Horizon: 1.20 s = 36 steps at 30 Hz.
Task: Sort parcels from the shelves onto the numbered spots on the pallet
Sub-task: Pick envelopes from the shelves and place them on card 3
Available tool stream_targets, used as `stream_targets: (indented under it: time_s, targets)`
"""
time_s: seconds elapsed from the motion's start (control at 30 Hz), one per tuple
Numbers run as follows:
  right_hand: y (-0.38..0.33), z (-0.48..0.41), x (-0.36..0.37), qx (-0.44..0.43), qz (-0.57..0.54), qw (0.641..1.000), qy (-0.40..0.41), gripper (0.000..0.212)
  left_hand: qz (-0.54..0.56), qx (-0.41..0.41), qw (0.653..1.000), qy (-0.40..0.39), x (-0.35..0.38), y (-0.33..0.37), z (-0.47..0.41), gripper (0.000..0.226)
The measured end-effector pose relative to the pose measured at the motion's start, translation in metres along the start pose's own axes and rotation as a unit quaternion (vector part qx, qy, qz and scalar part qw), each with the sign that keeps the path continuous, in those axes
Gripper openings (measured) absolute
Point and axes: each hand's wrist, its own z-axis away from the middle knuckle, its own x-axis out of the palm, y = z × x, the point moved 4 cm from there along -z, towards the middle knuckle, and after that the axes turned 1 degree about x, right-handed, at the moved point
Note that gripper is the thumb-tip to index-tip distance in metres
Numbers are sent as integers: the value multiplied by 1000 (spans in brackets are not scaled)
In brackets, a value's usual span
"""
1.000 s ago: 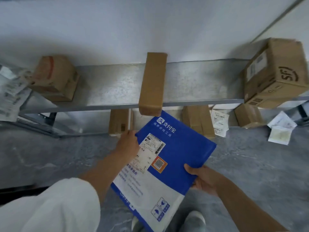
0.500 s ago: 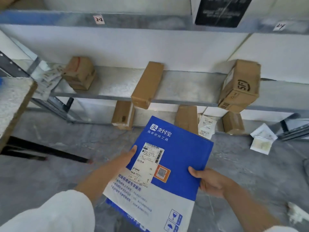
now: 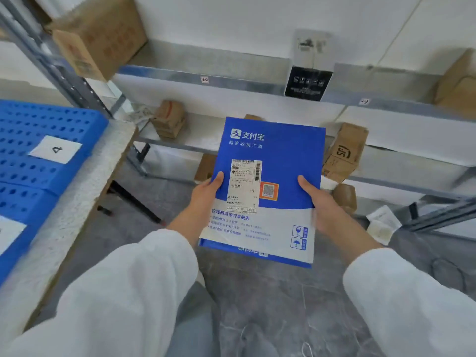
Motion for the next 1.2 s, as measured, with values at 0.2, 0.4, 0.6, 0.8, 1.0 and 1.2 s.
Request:
stream_targets:
  time_s: [0.2,0.4,0.6,0.8,1.0,1.2]
  targets:
    - [-49,52,83,-67,171,982,-31,39,114,92,987,68,-72,53,83,34]
    - [-65,92,190,-111,294,945,-94,22,225,148,945,183,-152,61,149,24]
    - [-50,95,324,-131,380,907,-126,15,271,184,894,305,-248,75,194,15]
    - [-9,91,478,-143,412,879,-191,17,316,187,859,356,-374,86,201,20]
    - [34,72,605,-120,468,846,-223,18,334,197,837,387,-489,95,192,25]
    - [85,64,704,-113,490,825,-258,20,305,185,830,429,-582,91,188,30]
